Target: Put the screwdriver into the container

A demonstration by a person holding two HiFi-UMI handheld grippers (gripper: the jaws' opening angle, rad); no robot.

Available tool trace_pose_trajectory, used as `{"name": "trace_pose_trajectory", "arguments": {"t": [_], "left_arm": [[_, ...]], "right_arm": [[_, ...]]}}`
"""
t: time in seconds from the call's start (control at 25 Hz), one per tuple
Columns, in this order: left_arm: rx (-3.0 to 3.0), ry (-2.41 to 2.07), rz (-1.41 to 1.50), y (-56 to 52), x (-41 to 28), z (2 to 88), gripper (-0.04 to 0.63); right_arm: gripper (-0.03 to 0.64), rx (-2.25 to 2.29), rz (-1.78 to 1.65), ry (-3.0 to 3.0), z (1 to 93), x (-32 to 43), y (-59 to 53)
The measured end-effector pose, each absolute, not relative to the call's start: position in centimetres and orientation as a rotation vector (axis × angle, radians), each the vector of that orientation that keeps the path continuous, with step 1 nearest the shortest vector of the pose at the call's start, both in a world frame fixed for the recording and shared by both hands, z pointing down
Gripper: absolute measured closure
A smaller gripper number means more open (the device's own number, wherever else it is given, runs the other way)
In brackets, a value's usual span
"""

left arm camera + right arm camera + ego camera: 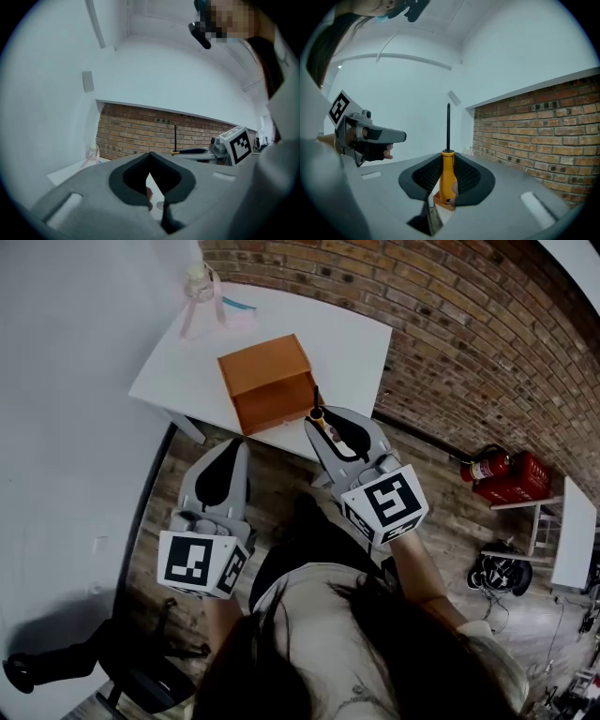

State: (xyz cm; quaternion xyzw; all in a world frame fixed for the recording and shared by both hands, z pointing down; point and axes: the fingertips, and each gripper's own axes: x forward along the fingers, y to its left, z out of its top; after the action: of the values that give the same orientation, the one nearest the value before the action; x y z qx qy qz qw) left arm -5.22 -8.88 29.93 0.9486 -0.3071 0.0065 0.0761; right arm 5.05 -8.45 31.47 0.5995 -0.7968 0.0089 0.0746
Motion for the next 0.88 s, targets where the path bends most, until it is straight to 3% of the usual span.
{"name": "trace_pose_trajectory", "arguments": {"t": [0.88], "left_arm": [[2.741,-1.137,0.059,-16.8,-2.5,30.9,0.594]], "right_arm": [[0.534,1.511,0.055,-2.378,37.0,9.4,-17.9]]}}
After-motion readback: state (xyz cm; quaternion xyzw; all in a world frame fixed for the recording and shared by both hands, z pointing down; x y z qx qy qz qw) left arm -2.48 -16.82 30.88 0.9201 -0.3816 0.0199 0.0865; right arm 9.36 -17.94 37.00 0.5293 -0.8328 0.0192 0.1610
